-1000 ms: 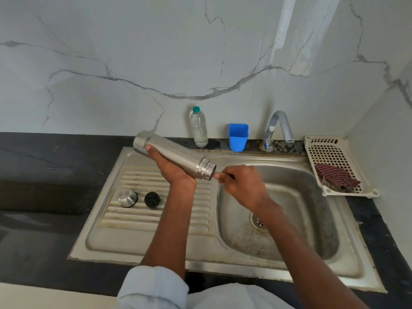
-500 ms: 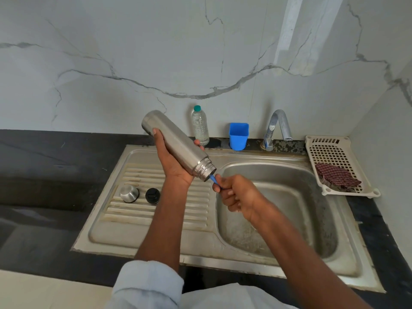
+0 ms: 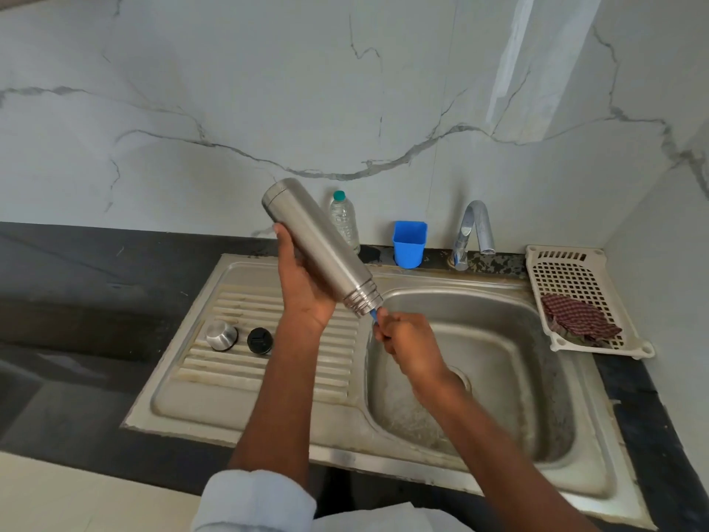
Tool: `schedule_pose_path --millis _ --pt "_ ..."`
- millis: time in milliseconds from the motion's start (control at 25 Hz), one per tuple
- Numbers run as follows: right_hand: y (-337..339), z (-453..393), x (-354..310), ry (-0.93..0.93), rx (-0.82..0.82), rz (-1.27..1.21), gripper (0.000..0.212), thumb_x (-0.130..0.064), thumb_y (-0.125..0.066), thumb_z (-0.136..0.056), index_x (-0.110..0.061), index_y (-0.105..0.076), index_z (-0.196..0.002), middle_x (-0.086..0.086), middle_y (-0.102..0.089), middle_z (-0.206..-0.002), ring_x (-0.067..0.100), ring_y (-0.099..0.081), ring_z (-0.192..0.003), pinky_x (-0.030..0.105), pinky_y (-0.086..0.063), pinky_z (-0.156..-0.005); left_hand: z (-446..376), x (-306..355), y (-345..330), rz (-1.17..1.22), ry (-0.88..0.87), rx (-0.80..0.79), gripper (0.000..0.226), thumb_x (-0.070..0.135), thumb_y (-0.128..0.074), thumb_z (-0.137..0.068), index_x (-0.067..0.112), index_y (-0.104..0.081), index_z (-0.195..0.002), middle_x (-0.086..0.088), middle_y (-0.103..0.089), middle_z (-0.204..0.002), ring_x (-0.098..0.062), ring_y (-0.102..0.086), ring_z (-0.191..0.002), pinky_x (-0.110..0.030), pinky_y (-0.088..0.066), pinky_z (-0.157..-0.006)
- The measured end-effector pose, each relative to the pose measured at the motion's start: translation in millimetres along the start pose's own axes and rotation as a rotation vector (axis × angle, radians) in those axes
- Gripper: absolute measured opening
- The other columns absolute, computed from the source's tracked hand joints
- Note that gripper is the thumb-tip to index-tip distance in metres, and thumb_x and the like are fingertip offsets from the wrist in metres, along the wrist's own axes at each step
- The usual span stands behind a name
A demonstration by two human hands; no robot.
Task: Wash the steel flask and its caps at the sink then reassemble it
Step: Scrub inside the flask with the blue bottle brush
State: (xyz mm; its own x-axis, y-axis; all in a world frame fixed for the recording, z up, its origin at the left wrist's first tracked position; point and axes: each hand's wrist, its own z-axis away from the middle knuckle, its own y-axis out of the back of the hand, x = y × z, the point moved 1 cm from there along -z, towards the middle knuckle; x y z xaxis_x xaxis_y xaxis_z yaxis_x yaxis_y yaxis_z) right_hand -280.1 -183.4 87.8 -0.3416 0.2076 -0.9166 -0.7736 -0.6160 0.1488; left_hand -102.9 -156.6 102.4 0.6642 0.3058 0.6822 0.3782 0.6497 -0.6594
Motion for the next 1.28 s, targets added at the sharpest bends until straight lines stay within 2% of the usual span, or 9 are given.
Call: schedule_pose_path --millis 120,200,400,560,720,880,960,1160,1280 --pt "13.0 1.7 17.6 0.376 0.389 0.759 0.036 -0.041 -0.052 -0.105 -0.019 -0.062 -0.078 0.002 -0.062 -0.064 0.032 -0.058 -0.060 0.032 -0.034 -0.056 8.4 -3.5 -12.9 -0.031 0.015 0.098 0.093 0.080 -0.068 -0.080 0.017 -0.052 -0.146 -0.018 -0.067 -0.134 -0.038 -0.069 -0.119 -0.062 -0.056 -0.100" --pt "16.2 3.0 14.8 0.448 0.411 0.885 0.034 -0.042 -0.054 -0.104 -0.018 -0.063 -0.081 0.003 -0.064 -0.066 0.036 -0.059 -0.061 0.031 -0.033 -0.054 12.6 -11.8 -19.4 0.038 -0.026 0.259 0.090 0.081 -0.070 -0.078 0.018 -0.056 -0.140 -0.016 -0.070 -0.126 -0.035 -0.072 -0.111 -0.058 -0.059 -0.098" --pt "22.9 -7.3 14.4 -0.227 -0.255 -0.186 0.046 -0.040 -0.050 -0.103 -0.020 -0.051 -0.061 -0.007 -0.030 -0.050 0.009 -0.021 -0.041 0.024 -0.018 -0.042 22.9 -15.9 -16.0 0.072 -0.046 0.026 0.093 0.086 -0.063 -0.079 0.007 -0.060 -0.130 -0.020 -0.069 -0.111 -0.035 -0.069 -0.097 -0.046 -0.055 -0.090" --pt "25.5 -5.6 27.8 0.298 0.226 0.469 0.044 -0.041 -0.054 -0.103 -0.019 -0.055 -0.065 -0.002 -0.053 -0.054 0.022 -0.048 -0.053 0.033 -0.031 -0.055 18.0 -14.1 -11.1 0.074 0.032 0.059 0.093 0.080 -0.063 -0.085 0.010 -0.057 -0.146 -0.017 -0.069 -0.135 -0.036 -0.067 -0.123 -0.059 -0.051 -0.108" --pt "14.4 -3.3 6.9 0.394 0.374 0.872 0.035 -0.045 -0.049 -0.105 -0.021 -0.062 -0.084 0.000 -0.064 -0.071 0.028 -0.054 -0.064 0.032 -0.035 -0.058 18.7 -12.1 -28.9 0.019 -0.001 0.337 0.079 0.079 -0.067 -0.082 0.019 -0.058 -0.132 -0.013 -0.072 -0.117 -0.032 -0.072 -0.104 -0.053 -0.059 -0.095" --pt "17.6 -13.2 3.6 -0.277 -0.378 -0.177 0.046 -0.044 -0.046 -0.105 -0.022 -0.050 -0.065 -0.007 -0.028 -0.050 0.010 -0.019 -0.043 0.023 -0.017 -0.040 15.6 2.2 -18.3 0.042 -0.062 0.099 0.085 0.084 -0.059 -0.084 0.007 -0.063 -0.120 -0.014 -0.068 -0.092 -0.030 -0.069 -0.081 -0.040 -0.058 -0.075" --pt "13.8 -8.7 3.7 -0.332 -0.473 -0.362 0.044 -0.042 -0.046 -0.104 -0.021 -0.051 -0.065 -0.008 -0.022 -0.050 0.008 -0.010 -0.044 0.021 -0.011 -0.038 11.3 11.0 -12.8 0.027 -0.021 -0.117 0.086 0.087 -0.055 -0.083 0.010 -0.062 -0.120 -0.016 -0.068 -0.097 -0.032 -0.067 -0.085 -0.044 -0.055 -0.081" --pt "-13.2 -11.8 -3.3 0.180 0.239 0.222 0.046 -0.041 -0.052 -0.105 -0.016 -0.061 -0.067 -0.006 -0.049 -0.052 0.015 -0.046 -0.049 0.029 -0.031 -0.052 3.1 19.0 -23.4 -0.039 0.020 0.030 0.074 0.076 -0.047 -0.097 0.020 -0.057 -0.143 -0.013 -0.074 -0.123 -0.028 -0.073 -0.108 -0.050 -0.058 -0.099" --pt "-26.2 -14.4 -9.5 0.330 0.411 0.744 0.041 -0.048 -0.046 -0.106 -0.021 -0.059 -0.078 -0.002 -0.060 -0.065 0.024 -0.053 -0.060 0.032 -0.037 -0.055 1.5 15.6 -29.7 -0.037 0.027 0.277 0.060 0.074 -0.058 -0.092 0.023 -0.059 -0.122 -0.011 -0.071 -0.113 -0.030 -0.072 -0.100 -0.049 -0.060 -0.094"
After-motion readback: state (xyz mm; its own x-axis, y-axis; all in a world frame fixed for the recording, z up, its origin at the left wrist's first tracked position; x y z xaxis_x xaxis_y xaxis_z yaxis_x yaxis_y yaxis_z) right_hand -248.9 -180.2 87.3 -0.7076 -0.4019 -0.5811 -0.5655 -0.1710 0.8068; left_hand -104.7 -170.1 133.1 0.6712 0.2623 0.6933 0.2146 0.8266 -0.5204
